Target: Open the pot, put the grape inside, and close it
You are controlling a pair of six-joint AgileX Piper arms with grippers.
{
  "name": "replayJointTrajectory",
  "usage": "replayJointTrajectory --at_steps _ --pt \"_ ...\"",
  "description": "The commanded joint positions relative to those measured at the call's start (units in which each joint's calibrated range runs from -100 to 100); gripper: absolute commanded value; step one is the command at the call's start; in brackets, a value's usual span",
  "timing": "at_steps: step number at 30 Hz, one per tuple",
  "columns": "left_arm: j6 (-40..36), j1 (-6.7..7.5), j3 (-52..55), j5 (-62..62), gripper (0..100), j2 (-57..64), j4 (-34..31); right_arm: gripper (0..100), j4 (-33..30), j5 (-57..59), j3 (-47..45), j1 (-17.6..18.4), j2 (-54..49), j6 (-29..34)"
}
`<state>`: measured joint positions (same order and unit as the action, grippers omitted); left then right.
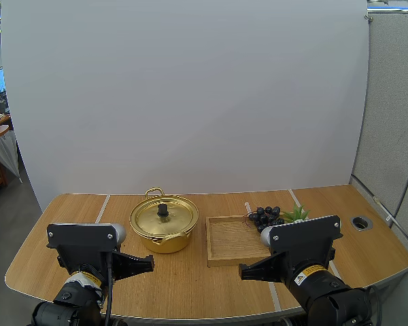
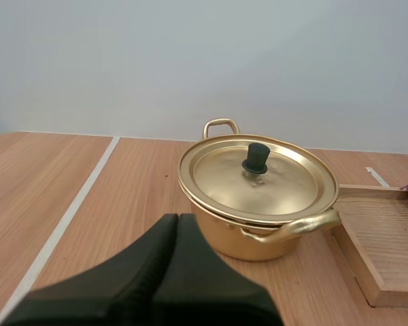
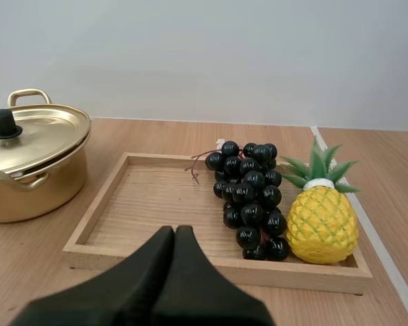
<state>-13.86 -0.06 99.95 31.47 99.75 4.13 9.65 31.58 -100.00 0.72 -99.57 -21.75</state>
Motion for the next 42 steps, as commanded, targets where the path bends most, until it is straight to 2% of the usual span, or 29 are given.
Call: replayJointTrajectory --at_steps 1,22,26,33,39,42 --pt "-0.66 -0.09 0.05 -0.09 0 0.25 -0.33 0 -0.12 -0.02 0.0 -0.19 -0.43 0.53" --pt "-0.66 -0.09 -1.09 -0.09 0 0.25 -0.33 0 -0.93 0.2 0.0 -0.19 -0.43 0.53" --pt "-0.01 -0.09 -7.0 0.77 0 0.25 -0.33 0 -0.93 5.84 5.78 -0.19 -0.43 0.53" --pt "7.0 -0.09 -20.49 1.92 0 0.25 -0.33 0 -0.81 13.22 18.55 -0.19 -0.43 0.53" --pt "7.24 -0.09 -33.45 12.66 0 0.25 -0.33 0 -1.75 18.69 28.47 -0.19 -0.43 0.53" --pt "7.24 -0.09 -39.05 23.09 0 0.25 -0.33 0 -1.75 23.72 32.62 -0.19 -0.43 0.53"
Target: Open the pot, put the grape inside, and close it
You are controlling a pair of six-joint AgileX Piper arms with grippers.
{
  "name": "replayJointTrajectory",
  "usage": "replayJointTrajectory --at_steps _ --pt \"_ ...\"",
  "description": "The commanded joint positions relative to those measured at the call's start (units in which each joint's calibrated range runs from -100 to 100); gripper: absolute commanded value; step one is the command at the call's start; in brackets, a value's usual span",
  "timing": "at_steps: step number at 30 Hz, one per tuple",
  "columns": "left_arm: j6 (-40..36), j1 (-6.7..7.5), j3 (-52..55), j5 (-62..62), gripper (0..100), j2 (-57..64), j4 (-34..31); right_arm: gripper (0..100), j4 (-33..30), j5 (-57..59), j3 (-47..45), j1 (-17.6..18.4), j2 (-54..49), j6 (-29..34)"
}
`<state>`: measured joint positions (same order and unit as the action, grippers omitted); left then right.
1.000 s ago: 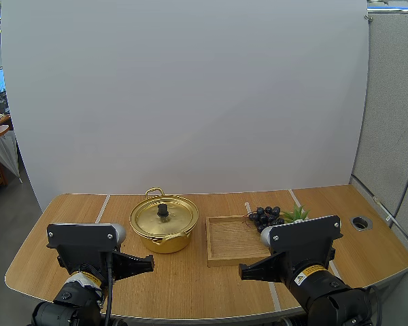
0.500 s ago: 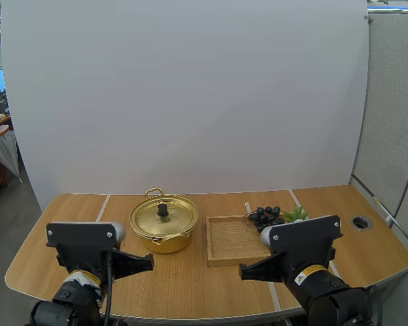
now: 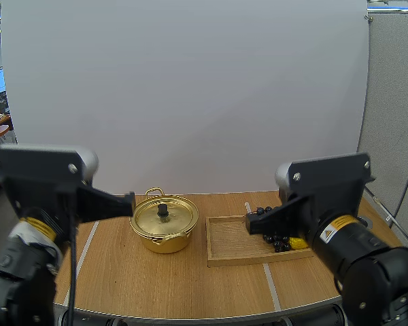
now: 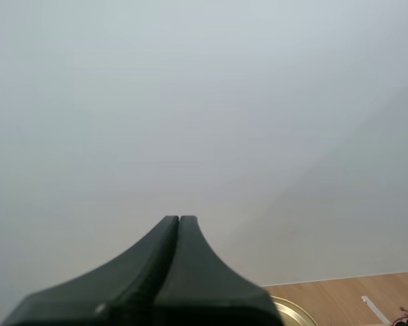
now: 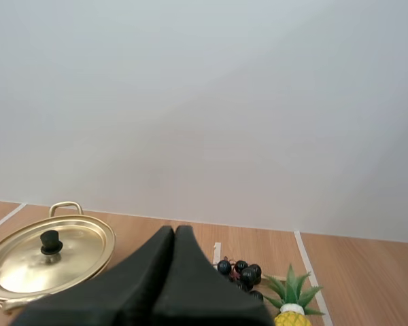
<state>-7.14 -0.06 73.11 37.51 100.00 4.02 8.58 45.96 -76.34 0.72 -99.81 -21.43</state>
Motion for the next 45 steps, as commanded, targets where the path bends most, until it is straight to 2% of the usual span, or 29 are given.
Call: replayJointTrajectory --at_steps 1,6,11,16,28,34,41,45 --pt "0.51 -0.09 -14.64 20.45 0 0.0 -0.22 0 -0.68 11.08 10.64 -0.19 -0.19 0.21" --pt "0.51 -0.09 -20.61 34.24 0 0.0 -0.22 0 -0.68 20.94 15.84 -0.19 -0.19 0.21" --pt "0.15 -0.09 -21.92 40.06 0 0.0 -0.22 0 -0.68 25.48 19.11 -0.19 -0.19 0.21" --pt "0.15 -0.09 -21.92 39.06 0 -1.49 -0.22 0 -0.68 28.95 21.0 -0.19 2.39 0.21" --pt "2.77 -0.09 -22.02 27.15 0 -25.46 -0.02 0 -1.62 30.63 21.29 -0.19 21.67 0.93" --pt "3.76 -0.09 -24.18 25.55 0 -36.44 1.68 0 -4.4 27.99 21.31 -0.19 31.89 4.86" --pt "10.46 -0.09 -25.22 24.65 0 -47.24 5.43 0 -4.5 23.02 21.31 -0.19 41.44 5.45" --pt "11.33 -0.09 -25.22 24.18 0 -52.09 7.06 0 -5.69 21.48 21.31 -0.19 45.06 5.45"
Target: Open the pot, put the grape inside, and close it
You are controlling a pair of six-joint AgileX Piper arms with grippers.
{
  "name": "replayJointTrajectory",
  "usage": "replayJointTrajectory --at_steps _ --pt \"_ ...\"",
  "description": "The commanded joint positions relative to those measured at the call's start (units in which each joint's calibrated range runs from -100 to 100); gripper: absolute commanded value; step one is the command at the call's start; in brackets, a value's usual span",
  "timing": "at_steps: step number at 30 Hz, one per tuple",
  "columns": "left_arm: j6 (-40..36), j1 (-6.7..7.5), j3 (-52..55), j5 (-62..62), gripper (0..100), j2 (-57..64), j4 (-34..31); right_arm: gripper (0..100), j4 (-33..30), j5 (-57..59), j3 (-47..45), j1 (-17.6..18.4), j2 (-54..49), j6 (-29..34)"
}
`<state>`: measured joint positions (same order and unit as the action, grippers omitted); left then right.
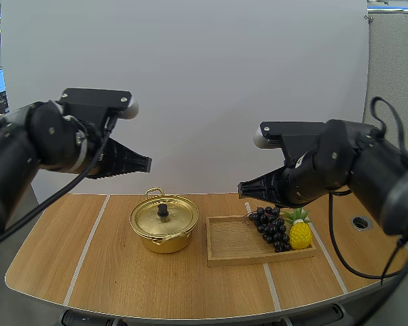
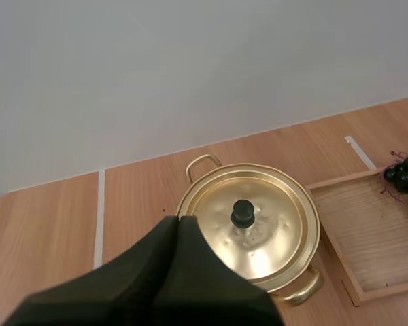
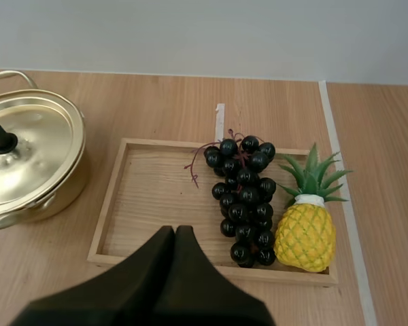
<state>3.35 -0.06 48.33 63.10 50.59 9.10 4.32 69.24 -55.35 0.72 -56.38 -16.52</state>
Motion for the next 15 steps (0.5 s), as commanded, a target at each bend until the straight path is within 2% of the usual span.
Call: replayJointTrajectory --at_steps 1,3,6,7,8,9,11,13,15 --pt "0.85 -0.09 -0.44 -1.41 0 -3.73 2.46 0 -1.82 -1.93 0.33 -0.19 2.11 0.54" --pt "0.85 -0.09 -0.44 -1.41 0 -5.5 3.02 22 -2.43 -1.93 0.33 -0.19 2.72 0.54" --pt "0.85 -0.09 -0.44 -1.41 1 -6.95 3.87 64 -2.65 -1.93 0.33 -0.19 2.72 0.54" --pt "0.85 -0.09 -0.44 -1.41 3 -7.42 3.91 75 -2.65 -1.93 0.33 -0.19 2.72 0.54" --pt "0.85 -0.09 -0.44 -1.41 8 -7.59 3.91 90 -2.65 -1.93 0.33 -0.19 2.72 0.54" --pt "0.85 -0.09 -0.44 -1.41 14 -7.77 3.91 100 -2.65 -1.93 0.33 -0.19 2.72 0.54" --pt "0.85 -0.09 -0.44 -1.41 27 -7.77 3.91 100 -2.65 -1.77 0.33 -0.19 2.72 0.54" --pt "0.85 -0.09 -0.44 -1.23 51 -7.77 3.91 100 -2.65 -1.77 0.33 -0.19 2.72 0.54" --pt "0.96 -0.09 -0.44 -0.84 84 -7.77 3.91 100 -2.65 -1.19 0.33 -0.19 2.72 0.54"
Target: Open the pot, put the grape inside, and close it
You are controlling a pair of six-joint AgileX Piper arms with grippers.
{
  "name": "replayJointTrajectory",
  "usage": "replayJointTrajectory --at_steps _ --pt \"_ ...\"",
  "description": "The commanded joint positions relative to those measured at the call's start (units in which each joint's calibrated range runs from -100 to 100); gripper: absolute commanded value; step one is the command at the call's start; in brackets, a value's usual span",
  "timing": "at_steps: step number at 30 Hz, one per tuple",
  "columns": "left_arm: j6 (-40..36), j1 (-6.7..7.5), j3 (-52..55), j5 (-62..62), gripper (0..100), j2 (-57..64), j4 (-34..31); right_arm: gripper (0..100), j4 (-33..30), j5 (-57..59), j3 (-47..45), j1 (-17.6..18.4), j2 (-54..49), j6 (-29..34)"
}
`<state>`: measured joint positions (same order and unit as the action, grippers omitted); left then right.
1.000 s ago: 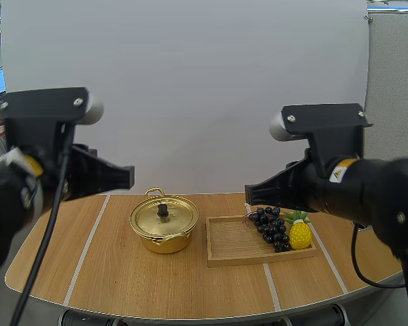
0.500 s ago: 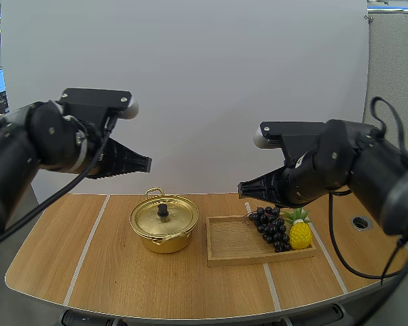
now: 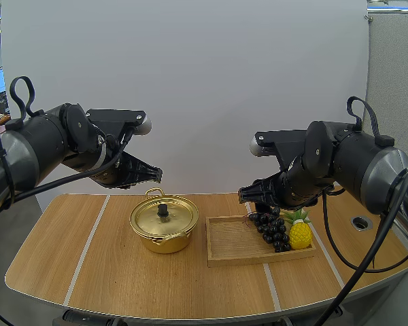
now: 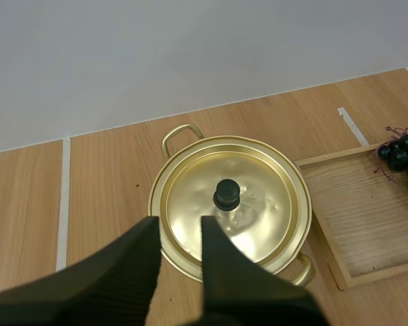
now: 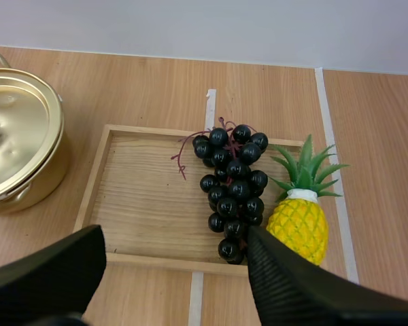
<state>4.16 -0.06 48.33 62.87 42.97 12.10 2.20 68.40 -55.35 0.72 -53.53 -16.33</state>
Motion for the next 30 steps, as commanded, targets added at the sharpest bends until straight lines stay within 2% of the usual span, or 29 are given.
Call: replayJointTrajectory --at_steps 1,10,17,30 --pt "0.95 -0.09 -0.44 -0.61 100 -0.15 0.91 100 -0.53 -0.35 0.33 -0.19 -0.14 0.36" --pt "13.96 -0.09 -0.44 0.86 100 -0.15 1.37 100 -0.53 -0.35 0.33 -0.19 -0.14 0.36" --pt "26.66 0.06 -0.69 0.53 100 -3.35 8.9 100 -0.53 -0.35 0.33 -0.19 -0.14 0.36" --pt "30.93 0.09 -13.5 8.59 100 -25.49 9.82 100 -0.43 -0.35 0.33 -0.19 -0.14 0.36"
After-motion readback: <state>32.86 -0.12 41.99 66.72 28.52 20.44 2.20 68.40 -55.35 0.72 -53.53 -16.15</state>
